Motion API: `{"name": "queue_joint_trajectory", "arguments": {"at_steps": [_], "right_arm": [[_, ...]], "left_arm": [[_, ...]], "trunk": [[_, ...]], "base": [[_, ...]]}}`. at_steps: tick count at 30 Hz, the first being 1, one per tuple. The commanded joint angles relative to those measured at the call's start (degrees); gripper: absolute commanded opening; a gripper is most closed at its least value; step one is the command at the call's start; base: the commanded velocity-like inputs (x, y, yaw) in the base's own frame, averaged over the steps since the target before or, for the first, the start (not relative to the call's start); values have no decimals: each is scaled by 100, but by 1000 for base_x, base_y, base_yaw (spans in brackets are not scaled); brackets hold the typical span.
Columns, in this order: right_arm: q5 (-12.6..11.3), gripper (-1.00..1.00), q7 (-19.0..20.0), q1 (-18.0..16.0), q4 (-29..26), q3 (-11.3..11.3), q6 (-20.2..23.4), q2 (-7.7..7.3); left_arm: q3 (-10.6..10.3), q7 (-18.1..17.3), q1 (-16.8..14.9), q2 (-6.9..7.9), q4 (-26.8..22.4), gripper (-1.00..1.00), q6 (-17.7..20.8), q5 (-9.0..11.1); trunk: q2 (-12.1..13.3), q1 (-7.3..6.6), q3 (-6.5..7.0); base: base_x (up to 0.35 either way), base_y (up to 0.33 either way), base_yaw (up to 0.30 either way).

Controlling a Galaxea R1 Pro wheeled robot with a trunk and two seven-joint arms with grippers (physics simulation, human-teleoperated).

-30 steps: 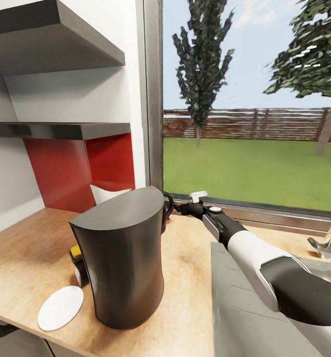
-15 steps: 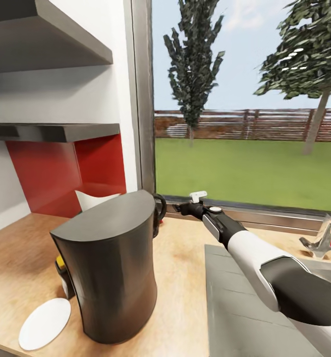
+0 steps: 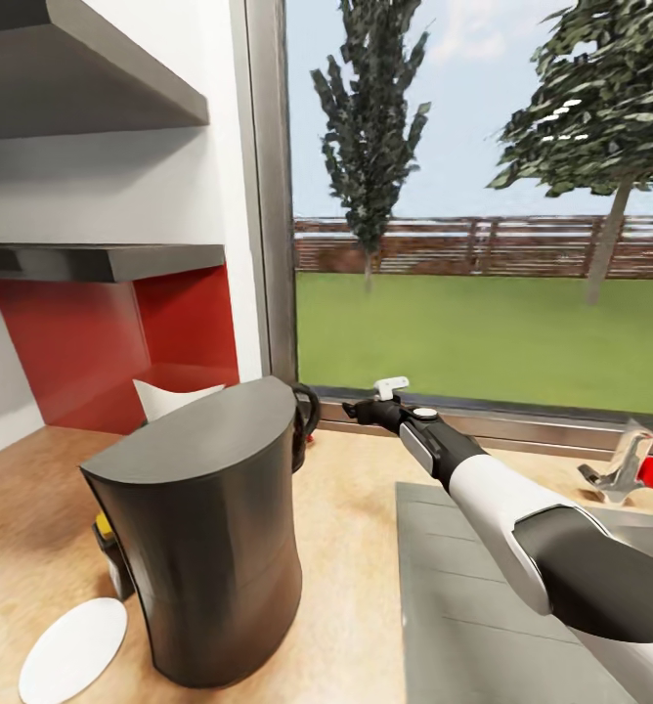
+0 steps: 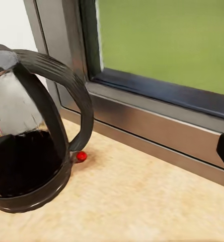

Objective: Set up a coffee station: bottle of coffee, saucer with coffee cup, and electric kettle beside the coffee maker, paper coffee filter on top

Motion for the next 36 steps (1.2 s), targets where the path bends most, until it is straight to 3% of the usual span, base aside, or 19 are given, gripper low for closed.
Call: {"name": "queue_joint_trajectory", "arguments": {"at_steps": [1, 17, 36], "right_arm": [[-59, 100, 1, -5, -5, 31, 29, -3], [-59, 100, 10, -5, 3, 30, 29, -3], [-59, 100, 11, -5, 1, 33, 27, -3]], "left_arm": [[43, -4, -5, -2, 5, 100, -17, -2], [43, -4, -5, 5, 5, 100, -17, -2], [43, -4, -5, 9, 5, 100, -17, -1]], "trunk": [[-8, 2, -10], [-8, 2, -10], [-8, 2, -10]], "base": [[0, 169, -2], [23, 50, -116], [6, 5, -4]]}}
